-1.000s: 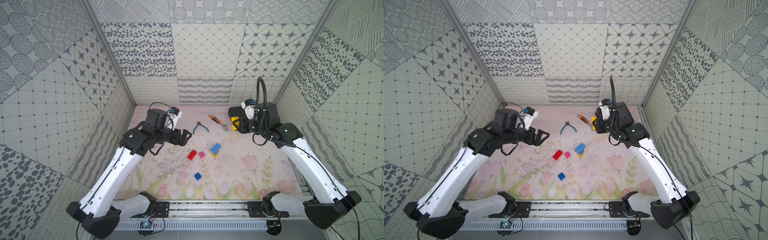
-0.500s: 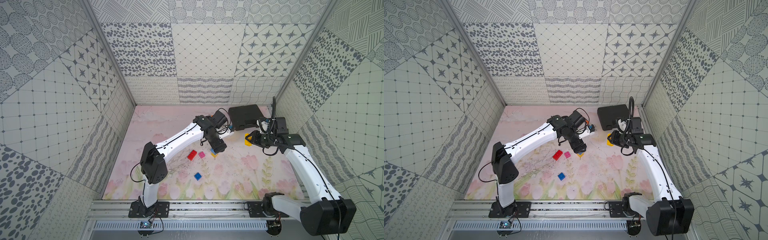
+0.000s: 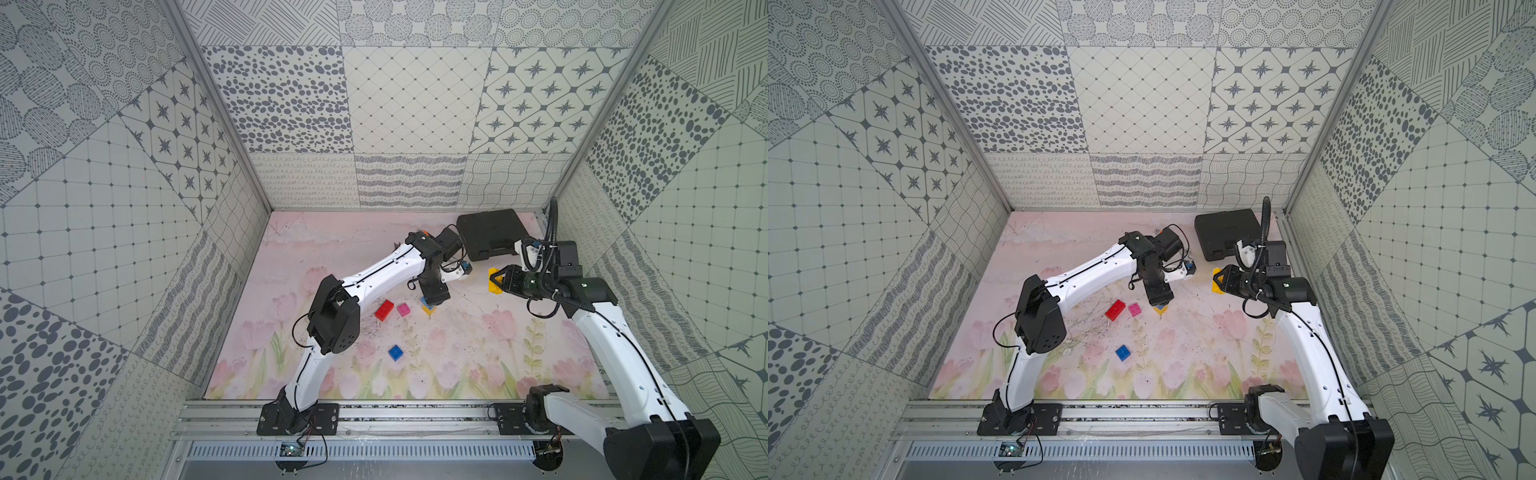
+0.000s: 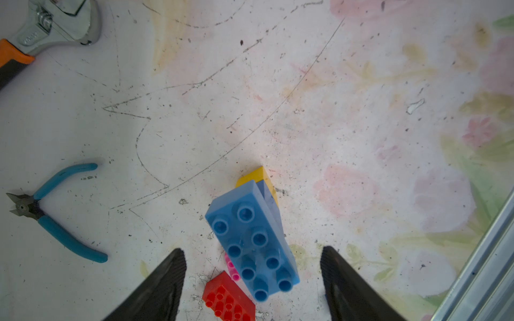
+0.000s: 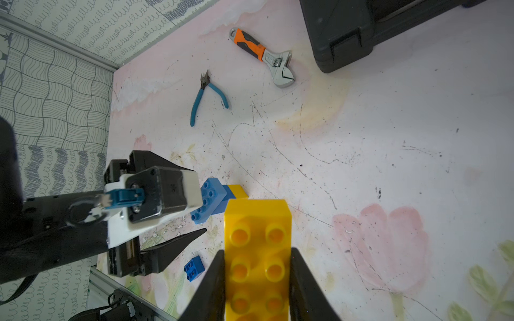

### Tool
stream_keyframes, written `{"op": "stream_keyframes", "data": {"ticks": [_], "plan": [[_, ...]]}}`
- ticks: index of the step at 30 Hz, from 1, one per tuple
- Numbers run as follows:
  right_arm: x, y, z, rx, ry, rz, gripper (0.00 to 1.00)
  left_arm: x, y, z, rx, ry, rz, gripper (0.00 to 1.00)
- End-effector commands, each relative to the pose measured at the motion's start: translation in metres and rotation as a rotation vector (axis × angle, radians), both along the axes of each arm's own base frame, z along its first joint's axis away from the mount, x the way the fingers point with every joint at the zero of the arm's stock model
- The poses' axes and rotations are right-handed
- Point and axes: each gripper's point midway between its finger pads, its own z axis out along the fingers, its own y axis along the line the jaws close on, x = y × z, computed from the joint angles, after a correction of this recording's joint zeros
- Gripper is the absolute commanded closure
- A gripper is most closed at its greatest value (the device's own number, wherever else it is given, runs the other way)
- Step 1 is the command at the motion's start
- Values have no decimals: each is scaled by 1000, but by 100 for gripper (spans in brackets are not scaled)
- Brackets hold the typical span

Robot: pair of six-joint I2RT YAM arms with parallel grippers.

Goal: Assemble a spoon with lego
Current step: Adjust the lego brick at the center of the board.

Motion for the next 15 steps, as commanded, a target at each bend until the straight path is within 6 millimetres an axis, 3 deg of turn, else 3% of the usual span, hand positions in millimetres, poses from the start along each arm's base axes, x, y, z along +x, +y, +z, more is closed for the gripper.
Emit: {"op": "stream_keyframes", "data": {"ticks": [1, 15], "plan": [[0, 1, 11, 1, -53, 16, 79, 1, 13, -8, 59, 27, -9, 26], [0, 2, 9, 6, -50, 16, 79, -5, 3, -15, 23, 66, -7, 38]]}}
